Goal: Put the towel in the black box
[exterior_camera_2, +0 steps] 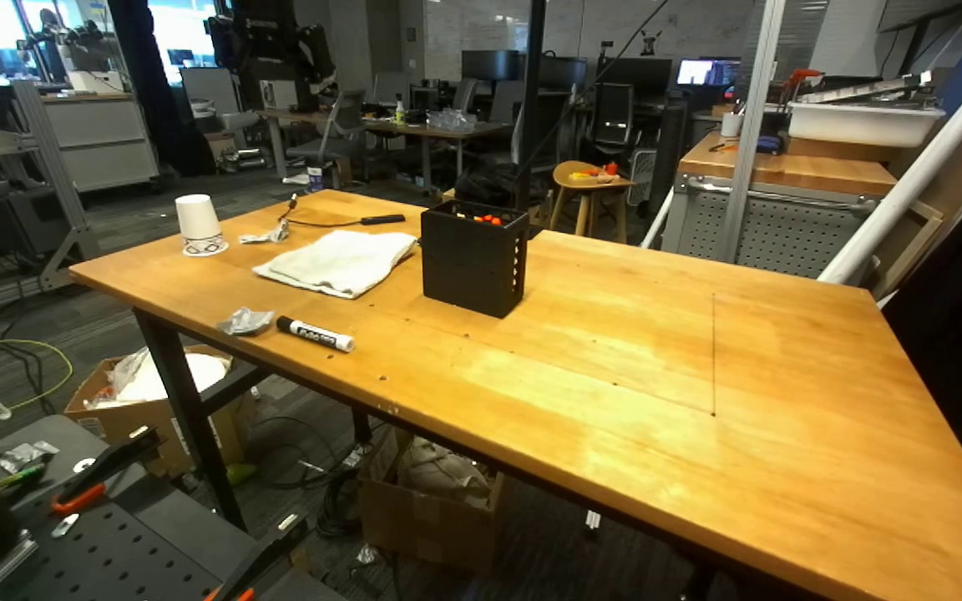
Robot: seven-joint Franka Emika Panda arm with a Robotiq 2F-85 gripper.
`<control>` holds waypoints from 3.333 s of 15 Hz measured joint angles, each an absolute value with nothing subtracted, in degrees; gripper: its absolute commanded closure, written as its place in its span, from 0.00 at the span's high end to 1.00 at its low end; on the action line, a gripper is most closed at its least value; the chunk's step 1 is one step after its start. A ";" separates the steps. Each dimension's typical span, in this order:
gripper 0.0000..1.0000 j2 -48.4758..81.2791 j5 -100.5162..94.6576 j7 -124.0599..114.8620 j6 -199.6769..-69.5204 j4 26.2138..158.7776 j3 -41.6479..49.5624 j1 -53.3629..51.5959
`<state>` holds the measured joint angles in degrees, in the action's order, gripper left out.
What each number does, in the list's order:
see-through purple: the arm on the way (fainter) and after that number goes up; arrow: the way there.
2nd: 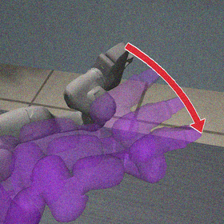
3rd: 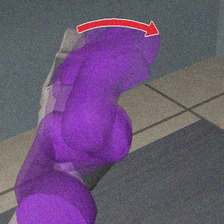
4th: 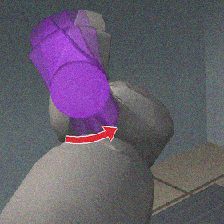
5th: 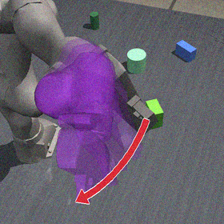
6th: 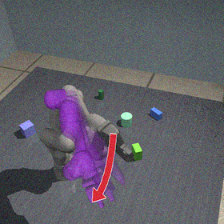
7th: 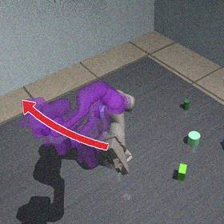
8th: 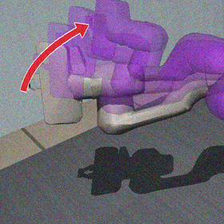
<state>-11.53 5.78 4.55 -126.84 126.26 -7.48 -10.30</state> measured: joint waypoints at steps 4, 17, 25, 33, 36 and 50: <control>1.00 -3.13 5.69 7.35 -134.93 123.90 -8.63 -10.95; 1.00 22.75 -8.87 13.86 -143.03 115.60 -6.79 -8.58; 0.51 25.25 -9.72 14.06 -136.98 113.95 -6.94 -8.31; 0.00 25.23 -5.36 13.68 -129.76 110.71 -7.04 -7.19; 0.03 24.61 -2.64 13.60 -128.96 108.93 -7.06 -6.13; 0.03 12.37 -1.32 7.19 -120.89 99.99 0.24 1.08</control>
